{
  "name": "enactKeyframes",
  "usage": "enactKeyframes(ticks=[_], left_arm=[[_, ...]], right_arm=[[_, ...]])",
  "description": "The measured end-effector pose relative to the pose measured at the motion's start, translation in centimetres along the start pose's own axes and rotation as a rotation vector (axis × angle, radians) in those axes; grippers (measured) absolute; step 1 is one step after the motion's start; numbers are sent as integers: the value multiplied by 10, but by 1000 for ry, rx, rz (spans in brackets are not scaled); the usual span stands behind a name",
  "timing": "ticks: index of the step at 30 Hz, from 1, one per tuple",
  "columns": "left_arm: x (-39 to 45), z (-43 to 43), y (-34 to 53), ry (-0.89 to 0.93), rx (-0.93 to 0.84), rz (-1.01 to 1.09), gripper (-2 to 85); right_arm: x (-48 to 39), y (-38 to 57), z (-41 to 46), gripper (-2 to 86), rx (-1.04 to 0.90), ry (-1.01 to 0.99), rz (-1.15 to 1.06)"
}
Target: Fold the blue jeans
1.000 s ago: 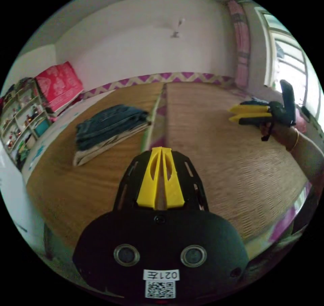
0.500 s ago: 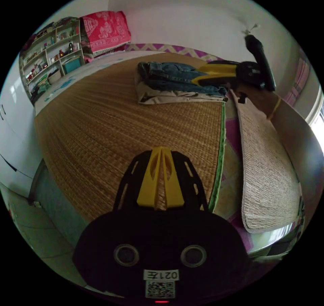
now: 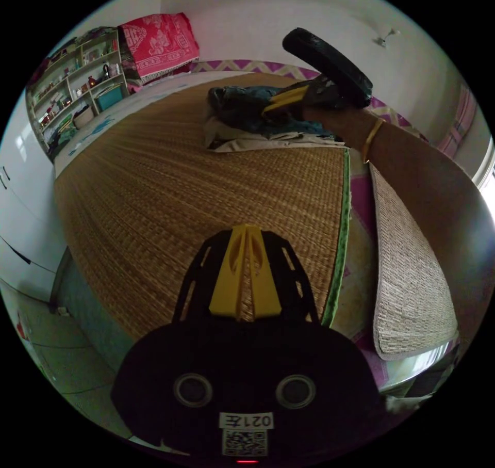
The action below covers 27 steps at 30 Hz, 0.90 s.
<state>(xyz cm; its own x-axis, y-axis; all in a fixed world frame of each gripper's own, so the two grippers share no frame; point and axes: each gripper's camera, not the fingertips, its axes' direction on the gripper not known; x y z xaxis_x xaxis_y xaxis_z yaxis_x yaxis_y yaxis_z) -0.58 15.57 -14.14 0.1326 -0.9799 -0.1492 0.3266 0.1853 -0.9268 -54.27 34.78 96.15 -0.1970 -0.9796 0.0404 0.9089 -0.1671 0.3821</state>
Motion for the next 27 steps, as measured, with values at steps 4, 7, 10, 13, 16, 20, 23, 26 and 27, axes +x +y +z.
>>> enactKeyframes(ticks=[4, 7, 10, 13, 16, 20, 23, 26, 27], left_arm=[[-8, -5, 0, 5, -1, -3, -10], [-15, -9, 0, 15, -1, -10, -10], [-22, -13, 1, 27, 1, -18, -10], [-28, -16, 2, 42, -1, -26, -10], [-35, -19, 3, 64, -3, -38, -10], [-39, -30, 8, 125, 18, -26, -9], [-24, -63, 25, 367, 120, 30, -8], [19, -84, 47, 503, 123, 96, -1], [37, -84, 57, 556, 96, 122, 10]], right_arm=[[40, -10, -25, 51, 19, -76, 164], [85, -10, -68, 42, 58, -19, 277], [136, 5, -119, 21, 58, 41, 359], [182, 36, -185, 11, 86, 64, 418], [198, 73, -257, 6, 84, 130, 402], [158, 121, -332, 12, -29, 190, 270], [93, 159, -348, 25, -163, 145, 170], [13, 204, -313, 57, -414, 67, 59], [-15, 226, -298, 69, -502, 38, 19]])
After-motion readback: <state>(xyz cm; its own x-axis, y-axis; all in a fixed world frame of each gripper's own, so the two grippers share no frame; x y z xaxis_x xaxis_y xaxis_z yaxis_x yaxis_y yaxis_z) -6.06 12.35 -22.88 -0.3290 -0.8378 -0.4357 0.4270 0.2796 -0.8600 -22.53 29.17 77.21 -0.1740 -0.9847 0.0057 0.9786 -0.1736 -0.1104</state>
